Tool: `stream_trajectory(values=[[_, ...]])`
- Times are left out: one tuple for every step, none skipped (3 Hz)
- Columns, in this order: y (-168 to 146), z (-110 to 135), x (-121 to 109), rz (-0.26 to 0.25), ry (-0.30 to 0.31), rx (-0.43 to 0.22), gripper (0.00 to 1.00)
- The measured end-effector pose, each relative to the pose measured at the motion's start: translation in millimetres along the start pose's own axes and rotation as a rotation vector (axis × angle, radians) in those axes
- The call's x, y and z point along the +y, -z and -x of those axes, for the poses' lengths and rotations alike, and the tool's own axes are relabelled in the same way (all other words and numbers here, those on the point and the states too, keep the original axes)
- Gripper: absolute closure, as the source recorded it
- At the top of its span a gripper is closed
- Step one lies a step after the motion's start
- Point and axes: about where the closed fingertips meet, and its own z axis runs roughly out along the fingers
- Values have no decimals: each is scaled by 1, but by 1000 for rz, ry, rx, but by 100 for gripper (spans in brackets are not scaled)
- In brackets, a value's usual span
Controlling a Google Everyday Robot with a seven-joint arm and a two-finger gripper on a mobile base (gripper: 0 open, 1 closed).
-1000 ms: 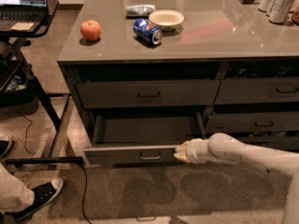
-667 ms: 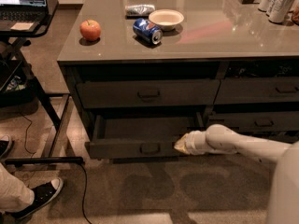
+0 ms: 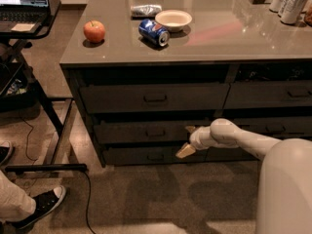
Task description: Close middle drawer
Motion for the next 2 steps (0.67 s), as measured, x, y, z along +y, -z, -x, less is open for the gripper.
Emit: stream_trajectory(values=[[2,2,-1,-2,4,-35,0],[2,2,-1,-2,4,-35,0]])
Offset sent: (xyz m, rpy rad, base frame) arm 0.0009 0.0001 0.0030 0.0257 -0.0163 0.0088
